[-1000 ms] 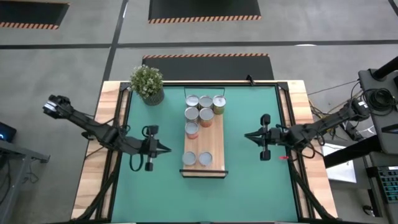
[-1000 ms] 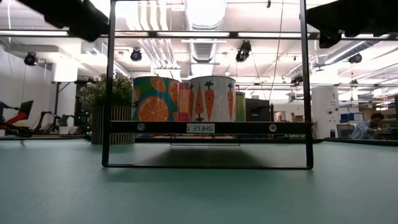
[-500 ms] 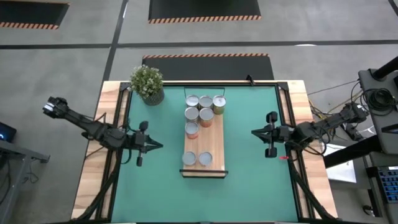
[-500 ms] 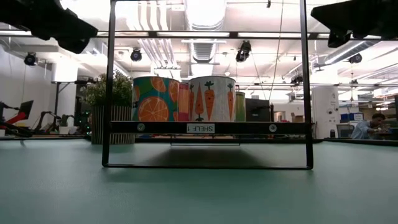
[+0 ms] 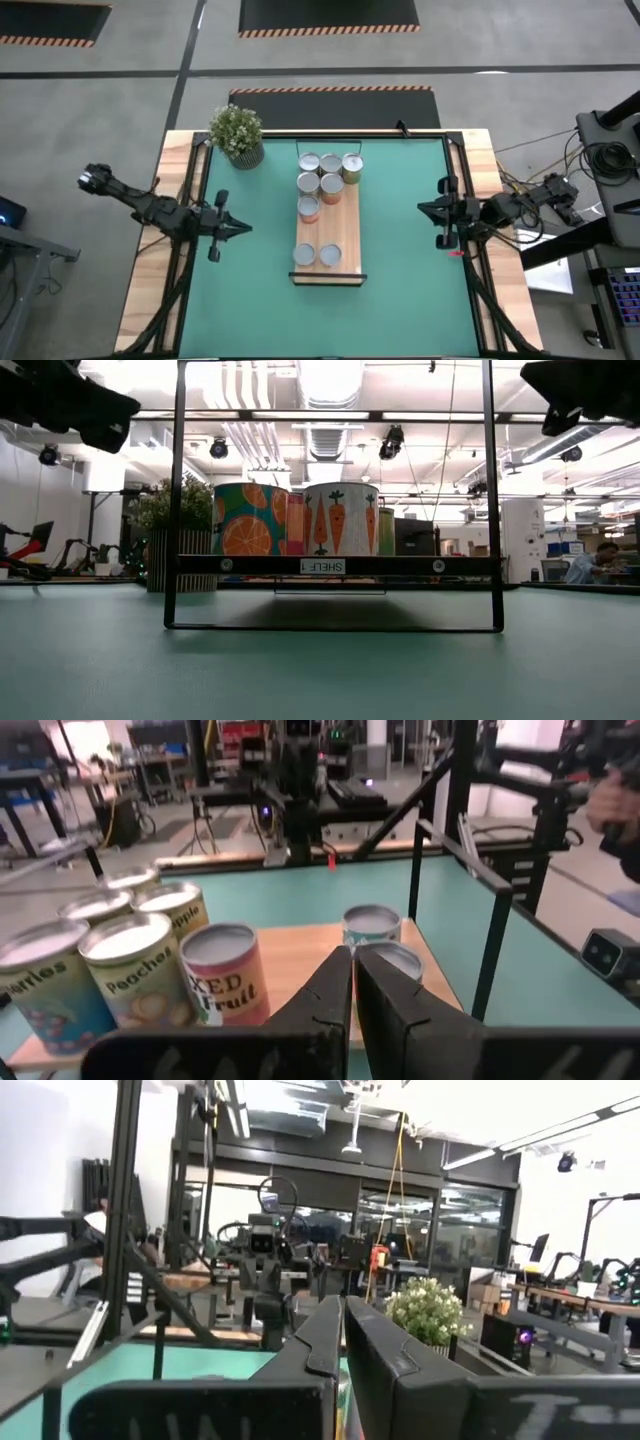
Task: Pick and place cans onto a shelf
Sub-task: Return to Home Position
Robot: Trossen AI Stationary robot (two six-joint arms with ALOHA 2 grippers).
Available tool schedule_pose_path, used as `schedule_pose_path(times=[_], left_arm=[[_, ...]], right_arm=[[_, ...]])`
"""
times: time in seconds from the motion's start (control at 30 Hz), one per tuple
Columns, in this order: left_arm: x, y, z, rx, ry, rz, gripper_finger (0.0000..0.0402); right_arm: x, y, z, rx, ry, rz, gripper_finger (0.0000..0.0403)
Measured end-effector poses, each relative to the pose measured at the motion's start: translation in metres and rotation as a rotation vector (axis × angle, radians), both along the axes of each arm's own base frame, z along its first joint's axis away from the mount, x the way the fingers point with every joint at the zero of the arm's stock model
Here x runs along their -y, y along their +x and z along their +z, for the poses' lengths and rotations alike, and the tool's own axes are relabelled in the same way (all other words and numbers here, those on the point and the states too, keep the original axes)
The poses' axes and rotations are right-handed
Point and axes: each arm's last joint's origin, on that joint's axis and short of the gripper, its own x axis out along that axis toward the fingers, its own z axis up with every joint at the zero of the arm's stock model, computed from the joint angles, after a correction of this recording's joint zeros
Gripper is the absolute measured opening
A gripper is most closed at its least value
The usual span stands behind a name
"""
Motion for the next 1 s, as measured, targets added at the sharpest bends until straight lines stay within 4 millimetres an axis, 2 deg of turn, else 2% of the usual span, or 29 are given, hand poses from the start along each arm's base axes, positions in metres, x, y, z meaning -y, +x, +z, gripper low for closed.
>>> schedule_pose_path(times=[0.27, 0.77, 1.0], left_arm=[[-0.004, -0.009, -0.007, 0.089, 0.015, -0.003, 0.0], [-0.008, -0.016, -0.036, 0.151, 0.018, -0.005, 0.0], [-0.007, -0.015, -0.037, 0.172, 0.028, -0.011, 0.0]], right_arm=[[0.004, -0.01, -0.002, 0.054, -0.008, -0.013, 0.0009], [0.004, -0.007, -0.012, -0.041, -0.063, -0.044, 0.0009], [0.005, -0.007, -0.014, -0.061, -0.064, -0.077, 0.0009]])
